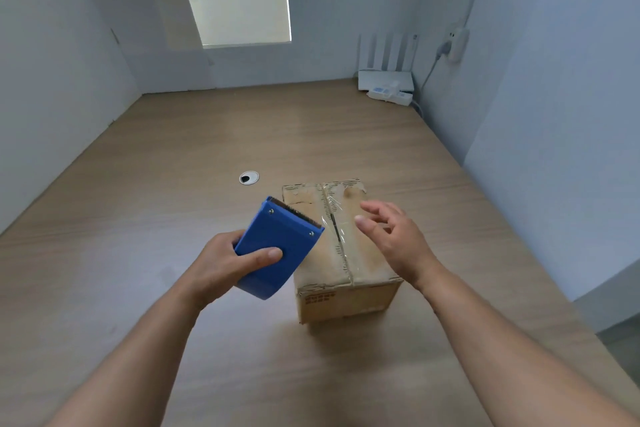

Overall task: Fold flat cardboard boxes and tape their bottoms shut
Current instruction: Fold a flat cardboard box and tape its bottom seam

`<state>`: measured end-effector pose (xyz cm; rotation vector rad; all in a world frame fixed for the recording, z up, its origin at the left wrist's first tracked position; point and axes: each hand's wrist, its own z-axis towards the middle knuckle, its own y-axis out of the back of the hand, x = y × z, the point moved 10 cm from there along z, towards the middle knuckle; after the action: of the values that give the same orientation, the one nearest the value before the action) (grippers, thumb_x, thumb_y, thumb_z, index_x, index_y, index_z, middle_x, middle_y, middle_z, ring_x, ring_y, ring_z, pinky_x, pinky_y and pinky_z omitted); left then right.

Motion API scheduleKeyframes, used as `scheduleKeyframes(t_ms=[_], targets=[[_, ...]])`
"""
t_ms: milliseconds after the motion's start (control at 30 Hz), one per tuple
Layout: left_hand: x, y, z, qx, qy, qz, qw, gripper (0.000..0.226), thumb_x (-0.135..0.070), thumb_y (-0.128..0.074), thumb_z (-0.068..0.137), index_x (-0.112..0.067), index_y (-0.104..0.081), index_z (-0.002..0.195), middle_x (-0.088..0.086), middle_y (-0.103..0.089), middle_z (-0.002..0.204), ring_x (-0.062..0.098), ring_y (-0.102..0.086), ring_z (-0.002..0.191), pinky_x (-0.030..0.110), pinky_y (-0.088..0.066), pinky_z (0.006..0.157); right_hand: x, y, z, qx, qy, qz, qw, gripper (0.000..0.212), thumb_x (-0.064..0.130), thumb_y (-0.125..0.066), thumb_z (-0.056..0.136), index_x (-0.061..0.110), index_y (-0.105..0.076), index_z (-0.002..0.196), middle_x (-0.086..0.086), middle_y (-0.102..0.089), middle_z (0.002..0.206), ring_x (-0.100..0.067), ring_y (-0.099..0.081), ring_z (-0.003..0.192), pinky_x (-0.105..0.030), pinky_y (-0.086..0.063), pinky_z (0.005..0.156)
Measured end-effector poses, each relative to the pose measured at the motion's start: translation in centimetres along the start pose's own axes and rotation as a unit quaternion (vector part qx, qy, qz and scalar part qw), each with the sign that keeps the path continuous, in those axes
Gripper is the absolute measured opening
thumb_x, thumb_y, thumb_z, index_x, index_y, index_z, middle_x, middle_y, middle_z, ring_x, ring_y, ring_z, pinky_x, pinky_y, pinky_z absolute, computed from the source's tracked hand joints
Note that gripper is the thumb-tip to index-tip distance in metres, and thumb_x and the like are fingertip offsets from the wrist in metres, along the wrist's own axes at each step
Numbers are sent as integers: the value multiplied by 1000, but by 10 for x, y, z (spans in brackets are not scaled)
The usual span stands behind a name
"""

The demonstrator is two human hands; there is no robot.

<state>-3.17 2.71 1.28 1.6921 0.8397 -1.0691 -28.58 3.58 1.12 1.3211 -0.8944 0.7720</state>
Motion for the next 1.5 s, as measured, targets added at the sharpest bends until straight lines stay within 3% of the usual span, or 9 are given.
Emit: scheduleKeyframes(t_ms=[100, 267, 367, 467, 600, 733, 833, 1167, 1500], targets=[[-17, -15, -6, 39, -24, 12, 999, 55, -66, -69, 46, -28, -71, 86, -6, -73, 84, 8, -68, 72, 13, -48, 57, 40, -13, -14, 93, 33, 154, 983, 37, 38, -69, 82, 27, -61, 116, 2, -65, 115, -4, -61, 104, -18, -49, 89], [-28, -28, -11, 79, -32, 27, 996, 62, -64, -70, 46, -25, -70, 93, -6, -73, 86, 10, -68, 75, 12, -49, 59, 64, -13, -23, 105, 60, 178, 977, 18, 2, -64, 87, 15, -67, 99, -2, -67, 92, -10, -63, 88, -24, -52, 86], [-29, -31, -13, 95, -35, 31, 994, 62, -61, -73, 46, -21, -71, 93, -2, -74, 86, 12, -68, 75, 13, -49, 60, 69, -9, -26, 100, 75, 176, 976, 15, -5, -60, 87, 8, -67, 85, -2, -65, 78, -3, -60, 71, -17, -49, 69], [-30, -35, -16, 109, -39, 35, 993, 61, -60, -73, 46, -21, -71, 93, -2, -74, 87, 13, -68, 77, 15, -50, 62, 70, -9, -28, 102, 85, 175, 976, 15, -2, -60, 88, 10, -65, 80, 0, -64, 72, -2, -58, 65, -16, -47, 62], [-32, -36, -16, 112, -38, 32, 992, 61, -61, -73, 46, -20, -71, 93, -2, -74, 86, 11, -68, 75, 14, -48, 60, 64, -6, -26, 42, 94, 123, 987, 4, 14, -67, 87, 11, -68, 85, -4, -65, 74, -19, -59, 71, -30, -52, 67], [-35, -32, -13, 108, -39, 37, 993, 56, -62, -72, 47, -23, -72, 86, -3, -74, 83, 10, -68, 72, 13, -47, 58, 56, -2, -27, -27, 83, 155, 984, 6, 14, -67, 87, 14, -72, 86, 5, -67, 75, -2, -58, 68, -18, -46, 64], [-34, -34, -12, 124, -25, 55, 990, 53, -65, -73, 48, -25, -73, 84, -2, -73, 84, 12, -68, 73, 18, -46, 61, 50, 4, -28, -58, 66, 208, 974, 14, 10, -67, 86, 8, -68, 71, 0, -60, 61, -10, -52, 57, -22, -45, 54], [-9, -15, -20, 174, 102, 163, 966, 82, -81, -70, 36, -14, -73, 83, 5, -75, 84, 25, -71, 78, 30, -46, 69, -30, 43, -49, -193, -50, 106, 974, 29, 9, -66, 81, -1, -54, 57, 11, -39, 41, -4, -33, 43, -18, -28, 43], [25, 19, -40, 185, 184, 228, 938, 100, -88, -68, 20, -11, -73, 84, 6, -74, 80, 26, -71, 74, 30, -46, 68, -54, 20, -65, -165, -86, 37, 982, 33, 17, -64, 85, 4, -51, 58, 10, -43, 44, -7, -38, 50, -28, -37, 57]])
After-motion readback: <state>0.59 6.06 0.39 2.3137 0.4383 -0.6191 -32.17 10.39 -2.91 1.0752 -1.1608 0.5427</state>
